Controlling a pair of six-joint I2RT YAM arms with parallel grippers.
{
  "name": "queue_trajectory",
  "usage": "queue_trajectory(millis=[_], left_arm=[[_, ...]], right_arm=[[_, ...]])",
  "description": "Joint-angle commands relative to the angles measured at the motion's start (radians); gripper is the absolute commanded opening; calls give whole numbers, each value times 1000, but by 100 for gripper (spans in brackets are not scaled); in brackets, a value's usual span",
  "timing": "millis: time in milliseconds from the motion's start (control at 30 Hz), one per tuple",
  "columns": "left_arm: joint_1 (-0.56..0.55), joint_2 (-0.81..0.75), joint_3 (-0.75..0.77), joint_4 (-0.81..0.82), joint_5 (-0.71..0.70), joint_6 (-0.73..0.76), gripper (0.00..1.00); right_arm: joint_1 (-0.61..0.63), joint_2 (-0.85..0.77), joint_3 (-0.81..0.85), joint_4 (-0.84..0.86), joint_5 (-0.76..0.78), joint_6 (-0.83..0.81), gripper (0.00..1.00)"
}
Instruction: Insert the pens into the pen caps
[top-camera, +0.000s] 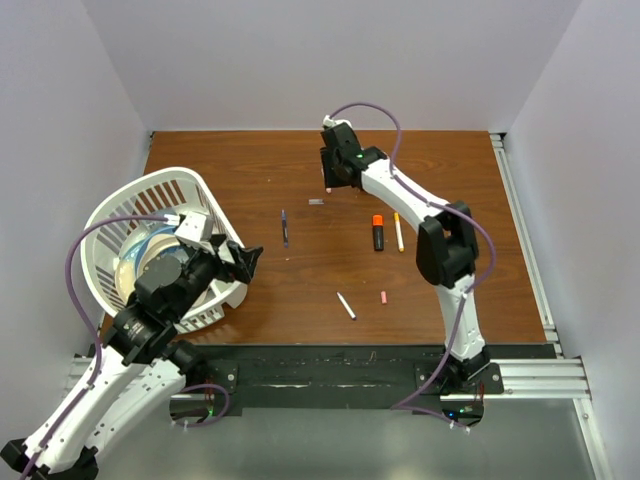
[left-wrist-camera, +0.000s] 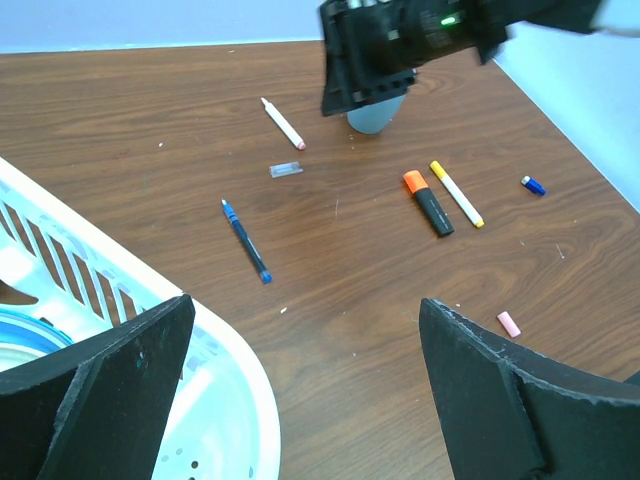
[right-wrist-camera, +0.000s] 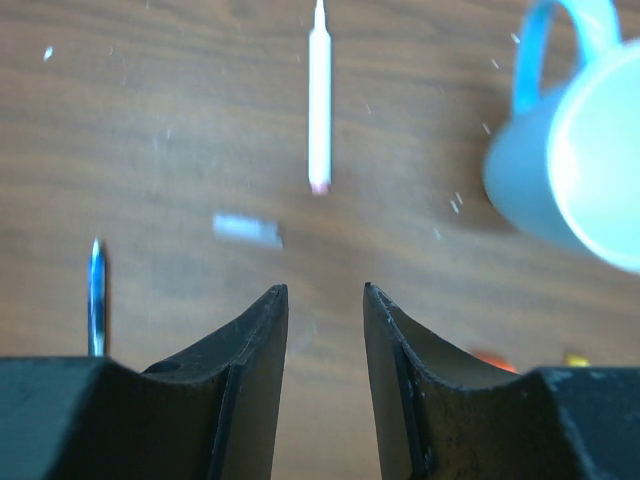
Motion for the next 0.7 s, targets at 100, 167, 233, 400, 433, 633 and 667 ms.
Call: queue_trajectory(millis=[100, 167, 233, 400, 433, 633, 667], left_arm=[[-5, 5, 2, 46, -13, 21, 100], [-5, -3, -1, 49, -13, 21, 100], [-5, -9, -1, 50, -17, 23, 100], [-5, -12, -4, 52, -28, 21, 100], [-5, -12, -4, 54, -27, 21, 100], [-7, -8, -4, 51, -36, 21, 100], [-5, -11, -4, 54, -34, 24, 100]], right_arm=[[1, 191, 225, 75, 81, -24, 41], [0, 219, 247, 99, 97, -33, 41], [-2, 260, 261, 122, 101, -42, 42], [-2, 332, 284, 153, 133, -48, 42], [-2, 354, 290, 159, 136, -48, 42], [-2, 395, 314, 121, 124, -42, 37], [-2, 385, 305, 106, 127, -39, 35]])
